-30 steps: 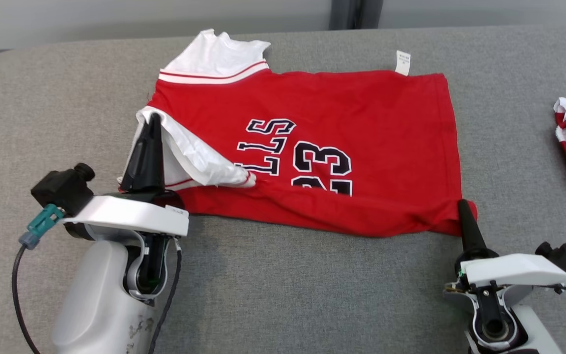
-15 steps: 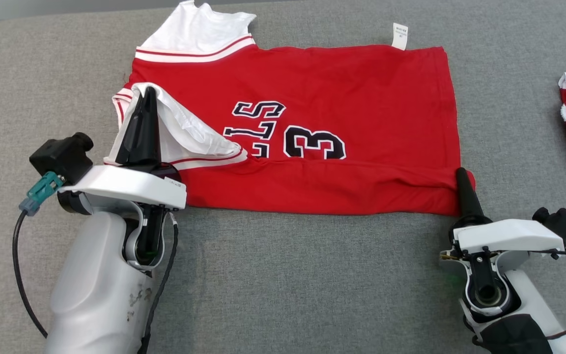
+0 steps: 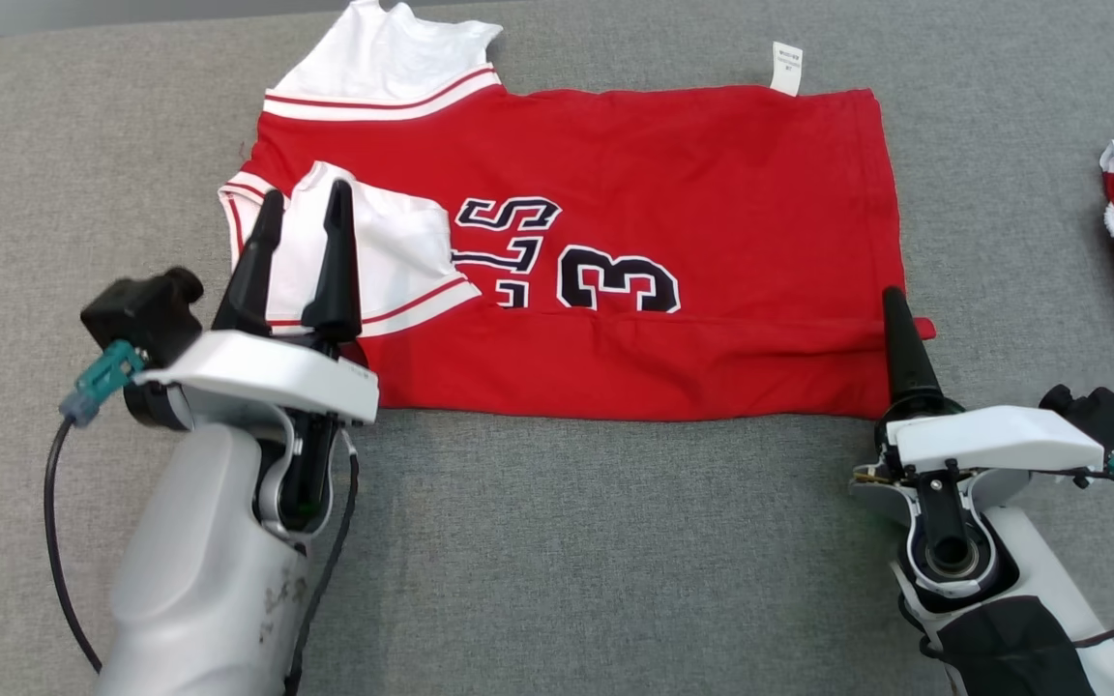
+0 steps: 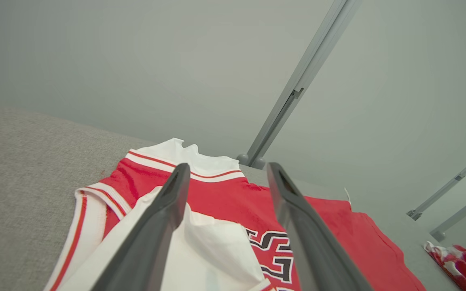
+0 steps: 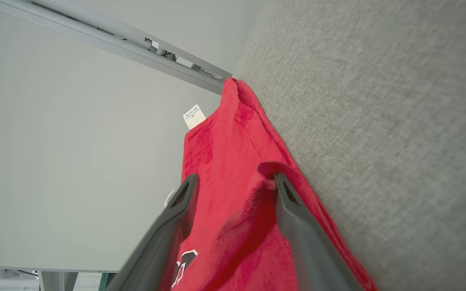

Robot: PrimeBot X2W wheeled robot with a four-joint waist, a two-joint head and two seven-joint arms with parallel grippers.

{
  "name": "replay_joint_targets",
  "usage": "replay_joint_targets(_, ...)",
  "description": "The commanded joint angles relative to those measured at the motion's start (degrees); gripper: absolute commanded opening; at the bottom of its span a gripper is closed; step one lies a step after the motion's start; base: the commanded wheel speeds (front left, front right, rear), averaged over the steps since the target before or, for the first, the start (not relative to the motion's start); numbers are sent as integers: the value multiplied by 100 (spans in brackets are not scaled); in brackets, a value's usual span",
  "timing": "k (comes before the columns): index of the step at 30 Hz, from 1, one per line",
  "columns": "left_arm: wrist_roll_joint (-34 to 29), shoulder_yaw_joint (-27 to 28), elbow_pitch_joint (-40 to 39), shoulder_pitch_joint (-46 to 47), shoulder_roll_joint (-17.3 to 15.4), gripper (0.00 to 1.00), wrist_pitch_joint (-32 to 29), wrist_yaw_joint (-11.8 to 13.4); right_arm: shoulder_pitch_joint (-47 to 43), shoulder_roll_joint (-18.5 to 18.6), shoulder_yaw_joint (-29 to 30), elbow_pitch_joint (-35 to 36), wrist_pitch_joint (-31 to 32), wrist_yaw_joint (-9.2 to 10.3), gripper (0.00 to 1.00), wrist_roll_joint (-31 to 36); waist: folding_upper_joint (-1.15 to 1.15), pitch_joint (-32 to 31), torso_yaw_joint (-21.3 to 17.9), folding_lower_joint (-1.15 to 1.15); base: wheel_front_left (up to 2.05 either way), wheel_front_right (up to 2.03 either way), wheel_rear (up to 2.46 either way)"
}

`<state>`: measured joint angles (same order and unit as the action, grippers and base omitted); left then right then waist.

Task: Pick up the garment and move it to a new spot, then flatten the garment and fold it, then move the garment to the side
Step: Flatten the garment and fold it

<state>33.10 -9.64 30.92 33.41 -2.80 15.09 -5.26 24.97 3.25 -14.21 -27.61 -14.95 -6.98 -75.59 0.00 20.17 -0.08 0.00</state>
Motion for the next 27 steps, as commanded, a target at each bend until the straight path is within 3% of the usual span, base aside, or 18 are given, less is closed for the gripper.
replay_joint_targets(1,41,-3,-85,-135,-25,100,9,-18,128,-52,-26,-41,-2,-91,100,-50,0,-20,15,0,0,0,0)
replay_joint_targets(12,117,175,-920,-1150,-18,100,9,38,161,-4,695,182,-17,-64,100,606,0,-237,203,0,0,0,0)
replay_joint_targets(18,133,360,-1181,-1690,-21,100,9,83,-183,-13,1357,526,-19,-64,100,1893,0,-440,249,0,0,0,0)
replay_joint_targets(27,89,377,-721,-2207,-70,100,-125,131,-979,-17,1481,1068,0,-64,100,3263,0,-728,189,0,0,0,0)
